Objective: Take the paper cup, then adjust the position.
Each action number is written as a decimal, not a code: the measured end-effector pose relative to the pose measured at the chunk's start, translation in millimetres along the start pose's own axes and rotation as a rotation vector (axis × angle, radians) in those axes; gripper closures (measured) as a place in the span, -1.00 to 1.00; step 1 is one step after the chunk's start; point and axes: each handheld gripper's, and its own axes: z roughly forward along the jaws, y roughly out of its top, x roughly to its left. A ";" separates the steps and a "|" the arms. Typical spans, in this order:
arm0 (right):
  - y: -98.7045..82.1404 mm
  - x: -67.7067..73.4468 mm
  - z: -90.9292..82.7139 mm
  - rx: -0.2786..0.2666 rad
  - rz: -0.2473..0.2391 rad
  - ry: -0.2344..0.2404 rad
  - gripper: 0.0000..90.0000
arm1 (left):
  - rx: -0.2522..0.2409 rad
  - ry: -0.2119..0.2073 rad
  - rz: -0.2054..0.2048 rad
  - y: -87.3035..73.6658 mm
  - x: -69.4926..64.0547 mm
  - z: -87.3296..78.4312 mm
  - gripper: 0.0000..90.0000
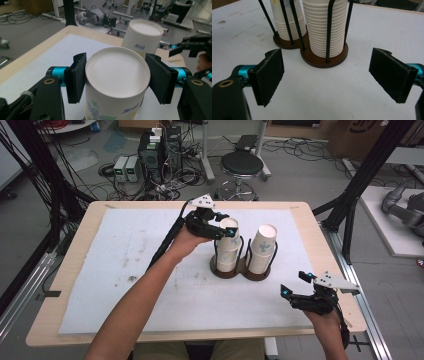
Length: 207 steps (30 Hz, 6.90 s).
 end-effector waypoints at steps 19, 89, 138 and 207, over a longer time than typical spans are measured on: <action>4.4 6.8 7.3 0.005 -0.012 0.025 -0.67 | -0.180 0.065 -0.012 27.3 3.6 -97.3 -0.17; 65.6 127.4 128.2 0.038 -0.253 0.616 -0.67 | 0.007 -0.005 0.006 -103.6 -67.5 -131.1 -0.17; 70.4 145.4 138.7 0.090 -0.411 0.672 -0.32 | 0.017 -0.146 -0.019 -99.1 -78.7 -109.5 -0.68; 135.6 186.3 139.4 0.695 -0.904 0.582 -0.34 | 0.245 -0.243 0.108 -97.9 -79.6 -96.3 -0.18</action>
